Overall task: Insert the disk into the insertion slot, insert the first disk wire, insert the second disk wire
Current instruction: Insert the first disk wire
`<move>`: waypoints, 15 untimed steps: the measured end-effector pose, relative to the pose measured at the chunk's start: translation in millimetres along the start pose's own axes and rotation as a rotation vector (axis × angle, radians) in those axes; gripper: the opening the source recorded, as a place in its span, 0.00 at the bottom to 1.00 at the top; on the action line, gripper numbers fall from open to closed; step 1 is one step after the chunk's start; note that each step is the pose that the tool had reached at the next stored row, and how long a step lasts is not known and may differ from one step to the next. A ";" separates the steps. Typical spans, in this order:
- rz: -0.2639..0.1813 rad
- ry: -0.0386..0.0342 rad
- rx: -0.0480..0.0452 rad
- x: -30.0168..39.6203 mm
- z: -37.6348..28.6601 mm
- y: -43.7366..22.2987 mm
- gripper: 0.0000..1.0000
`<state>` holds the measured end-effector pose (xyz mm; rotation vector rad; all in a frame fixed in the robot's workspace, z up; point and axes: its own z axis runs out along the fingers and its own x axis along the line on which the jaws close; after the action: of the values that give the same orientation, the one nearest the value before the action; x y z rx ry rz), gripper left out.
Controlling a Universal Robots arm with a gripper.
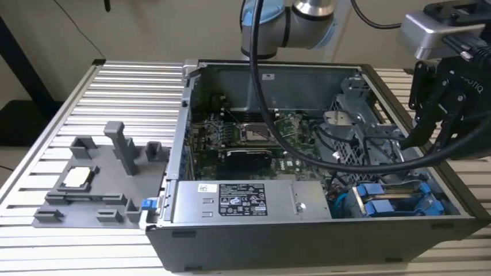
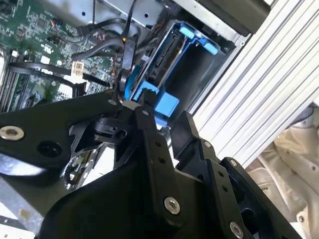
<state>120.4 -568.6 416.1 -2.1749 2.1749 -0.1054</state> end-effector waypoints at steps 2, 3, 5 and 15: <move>0.000 -0.0020 0.0344 -0.2 0.0 1.2 0.41; 0.000 -0.0024 0.0488 -0.6 0.2 1.6 0.41; -0.001 -0.0027 0.0604 -4.1 1.9 1.8 0.41; -0.070 -0.0114 0.0912 -20.5 14.5 3.1 0.41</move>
<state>118.6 -548.2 401.3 -2.1962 2.0458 -0.1913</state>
